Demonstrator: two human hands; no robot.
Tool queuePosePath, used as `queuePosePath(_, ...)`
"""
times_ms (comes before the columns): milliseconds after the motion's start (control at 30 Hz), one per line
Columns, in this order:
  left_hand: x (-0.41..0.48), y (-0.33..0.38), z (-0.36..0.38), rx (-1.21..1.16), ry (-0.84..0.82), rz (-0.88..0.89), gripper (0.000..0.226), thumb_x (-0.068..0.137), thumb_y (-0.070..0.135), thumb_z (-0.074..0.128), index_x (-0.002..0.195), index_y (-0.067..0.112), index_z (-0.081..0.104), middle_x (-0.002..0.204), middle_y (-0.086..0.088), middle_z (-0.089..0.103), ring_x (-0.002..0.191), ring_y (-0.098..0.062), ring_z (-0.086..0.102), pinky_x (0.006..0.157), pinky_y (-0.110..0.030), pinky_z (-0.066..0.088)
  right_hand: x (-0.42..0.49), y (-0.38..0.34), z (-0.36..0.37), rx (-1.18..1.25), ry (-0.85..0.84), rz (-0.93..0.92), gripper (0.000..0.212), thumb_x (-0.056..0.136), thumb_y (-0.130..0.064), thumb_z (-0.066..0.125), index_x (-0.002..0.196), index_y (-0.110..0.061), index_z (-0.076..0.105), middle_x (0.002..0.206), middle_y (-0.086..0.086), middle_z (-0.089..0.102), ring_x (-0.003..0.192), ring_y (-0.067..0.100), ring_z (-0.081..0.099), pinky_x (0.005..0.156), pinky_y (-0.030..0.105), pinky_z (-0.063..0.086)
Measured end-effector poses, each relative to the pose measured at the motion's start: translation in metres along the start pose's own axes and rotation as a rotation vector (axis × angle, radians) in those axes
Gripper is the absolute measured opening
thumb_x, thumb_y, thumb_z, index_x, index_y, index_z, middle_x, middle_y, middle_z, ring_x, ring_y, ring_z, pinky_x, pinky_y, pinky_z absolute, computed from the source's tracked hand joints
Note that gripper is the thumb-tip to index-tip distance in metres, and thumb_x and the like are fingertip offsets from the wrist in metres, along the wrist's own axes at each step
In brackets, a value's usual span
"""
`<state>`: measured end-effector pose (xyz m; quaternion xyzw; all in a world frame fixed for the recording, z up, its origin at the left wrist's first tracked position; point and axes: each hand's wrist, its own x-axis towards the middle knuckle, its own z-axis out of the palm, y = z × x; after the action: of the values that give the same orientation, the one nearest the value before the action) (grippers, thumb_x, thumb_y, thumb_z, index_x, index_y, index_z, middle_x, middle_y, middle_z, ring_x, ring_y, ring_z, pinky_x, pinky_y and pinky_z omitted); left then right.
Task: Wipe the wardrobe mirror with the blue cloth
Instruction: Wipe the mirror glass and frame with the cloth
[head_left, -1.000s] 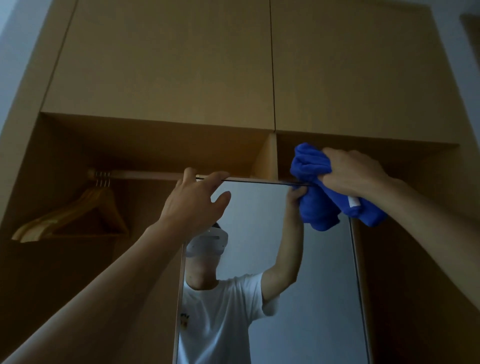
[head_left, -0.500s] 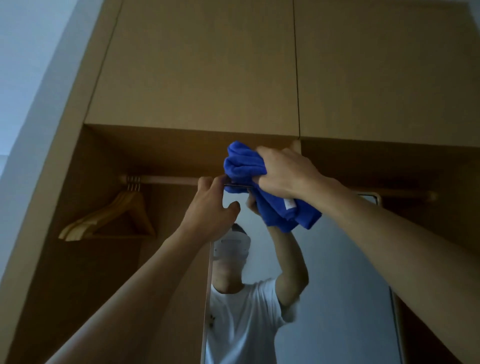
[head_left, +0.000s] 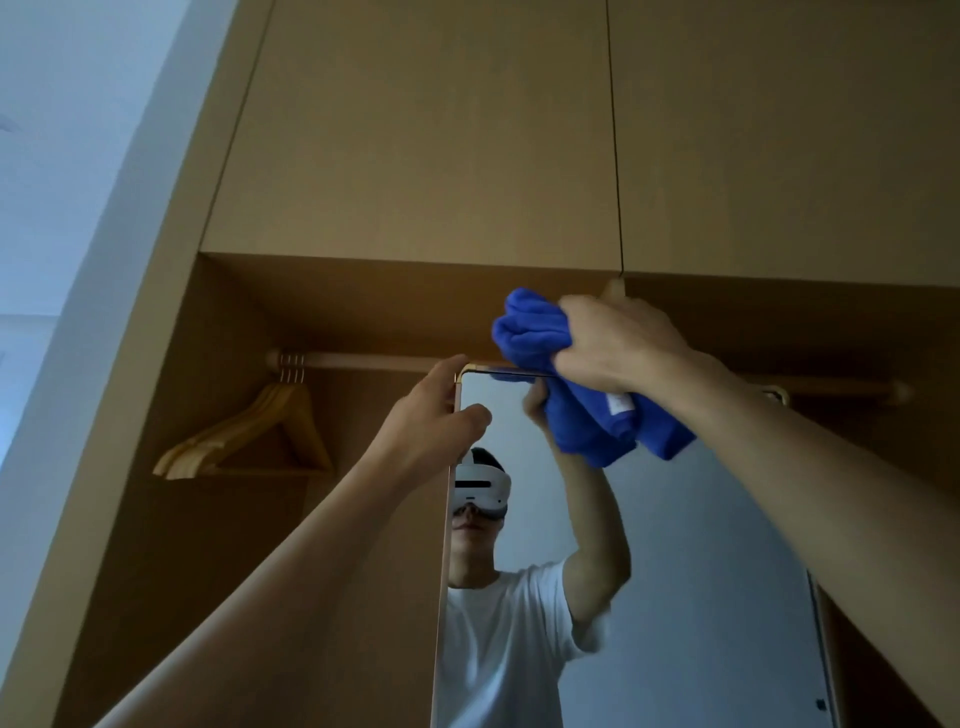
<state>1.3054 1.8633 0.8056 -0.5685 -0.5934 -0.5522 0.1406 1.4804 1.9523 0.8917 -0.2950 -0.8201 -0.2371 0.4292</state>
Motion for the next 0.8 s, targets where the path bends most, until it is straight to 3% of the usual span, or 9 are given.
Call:
queuePosePath(133,-0.008,-0.003,0.003,-0.111,-0.008,-0.045,0.084,0.074,0.041,0.061,0.153,0.039,0.032,0.122,-0.012,0.07,0.104,-0.031,0.071,0.095,-0.056,0.056,0.016,-0.054,0.007,0.055,0.035,-0.135,0.015,0.086,-0.027,0.059,0.094,-0.021,0.048,0.078,0.0,0.058,0.065,0.019,0.055,0.053,0.031,0.033)
queuePosePath(233,-0.012,-0.008,0.003,-0.099,-0.022,-0.086,0.088,0.081,0.037,0.066,0.158,0.037,0.022,0.126,0.002,0.065,0.109,-0.019,0.068,0.099,-0.049,0.055,0.02,-0.058,0.01,0.1,0.019,-0.184,0.015,0.088,-0.026,0.059,0.095,-0.022,0.047,0.081,0.0,0.059,0.069,0.02,0.057,0.058,0.034,0.041)
queuePosePath(300,-0.014,-0.011,0.003,-0.097,-0.05,-0.085,0.085,0.081,0.035,0.066,0.156,0.036,0.027,0.124,0.006,0.066,0.105,-0.017,0.07,0.096,-0.049,0.057,0.019,-0.045,0.01,0.149,-0.002,-0.172,0.016,0.09,-0.029,0.06,0.102,-0.023,0.051,0.088,0.001,0.062,0.076,0.023,0.061,0.069,0.039,0.05)
queuePosePath(433,-0.015,-0.012,0.001,-0.125,-0.067,-0.06,0.064,0.075,0.037,0.062,0.136,0.044,0.045,0.114,0.006,0.072,0.102,-0.02,0.072,0.095,-0.055,0.057,0.01,-0.001,0.006,0.099,-0.013,-0.061,0.015,0.09,-0.033,0.061,0.101,-0.026,0.052,0.088,0.0,0.063,0.076,0.022,0.061,0.066,0.037,0.047)
queuePosePath(600,-0.015,-0.019,0.003,-0.11,-0.079,-0.025,0.053,0.078,0.032,0.061,0.127,0.05,0.051,0.105,0.009,0.075,0.093,-0.02,0.073,0.093,-0.057,0.057,0.0,0.032,-0.004,-0.001,-0.026,0.076,0.011,0.088,-0.028,0.058,0.096,-0.026,0.051,0.083,0.001,0.06,0.07,0.021,0.059,0.056,0.033,0.037)
queuePosePath(667,-0.015,-0.021,0.003,-0.11,-0.085,-0.029,0.054,0.079,0.033,0.062,0.126,0.057,0.05,0.106,0.012,0.076,0.095,-0.017,0.073,0.093,-0.053,0.058,0.0,0.021,-0.004,-0.033,-0.011,0.039,0.011,0.087,-0.029,0.058,0.09,-0.026,0.048,0.081,0.001,0.059,0.068,0.021,0.058,0.055,0.033,0.036)
queuePosePath(800,-0.016,-0.02,0.004,-0.139,-0.094,-0.034,0.05,0.076,0.034,0.063,0.105,0.072,0.049,0.106,0.012,0.075,0.101,-0.018,0.072,0.097,-0.053,0.056,0.012,-0.028,0.006,0.019,0.019,-0.109,0.013,0.086,-0.028,0.06,0.089,-0.024,0.048,0.078,0.0,0.059,0.066,0.019,0.057,0.055,0.032,0.037)
